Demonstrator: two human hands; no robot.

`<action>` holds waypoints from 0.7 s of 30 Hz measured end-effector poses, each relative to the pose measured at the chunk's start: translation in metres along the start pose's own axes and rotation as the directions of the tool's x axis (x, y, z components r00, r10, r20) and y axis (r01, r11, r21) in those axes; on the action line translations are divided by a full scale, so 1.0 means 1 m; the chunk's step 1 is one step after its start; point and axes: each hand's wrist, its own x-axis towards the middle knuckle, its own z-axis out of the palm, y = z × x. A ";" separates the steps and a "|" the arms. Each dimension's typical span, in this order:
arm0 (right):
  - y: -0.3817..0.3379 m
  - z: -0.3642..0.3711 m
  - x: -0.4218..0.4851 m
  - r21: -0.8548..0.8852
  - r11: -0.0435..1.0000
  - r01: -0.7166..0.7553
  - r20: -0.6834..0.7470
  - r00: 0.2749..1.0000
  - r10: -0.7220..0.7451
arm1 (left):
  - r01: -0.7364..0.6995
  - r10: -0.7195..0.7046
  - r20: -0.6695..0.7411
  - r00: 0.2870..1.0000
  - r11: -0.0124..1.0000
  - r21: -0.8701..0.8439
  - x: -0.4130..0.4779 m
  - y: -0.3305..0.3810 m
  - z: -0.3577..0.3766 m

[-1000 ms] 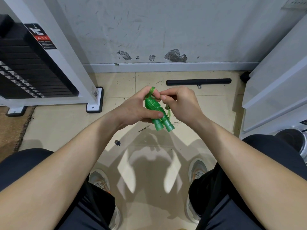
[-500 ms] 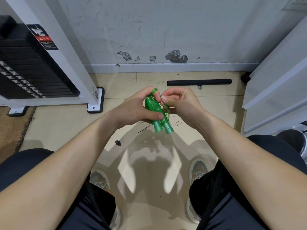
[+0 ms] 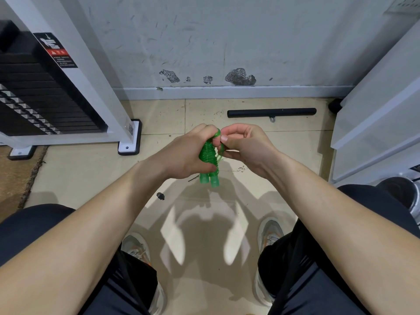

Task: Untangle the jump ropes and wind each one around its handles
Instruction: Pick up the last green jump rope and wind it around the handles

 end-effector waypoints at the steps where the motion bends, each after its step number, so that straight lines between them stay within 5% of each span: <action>1: 0.000 0.000 0.000 0.000 1.000 0.001 0.000 1.000 -0.001 | -0.007 0.007 -0.007 1.000 0.999 0.042 0.000 0.000 0.001; 8: 0.001 -0.002 0.000 0.148 0.988 -0.040 -0.003 0.999 0.041 | -0.072 0.084 -0.058 0.995 0.980 0.186 0.001 0.006 0.007; 14: 0.002 0.002 0.000 0.028 0.999 0.018 -0.063 0.998 -0.016 | -0.039 0.045 -0.027 0.999 0.983 0.181 0.002 0.002 0.010; 21: -0.002 0.003 -0.001 0.092 0.993 0.075 -0.156 0.986 -0.060 | -0.026 0.028 -0.095 0.995 0.999 0.021 0.001 0.007 0.010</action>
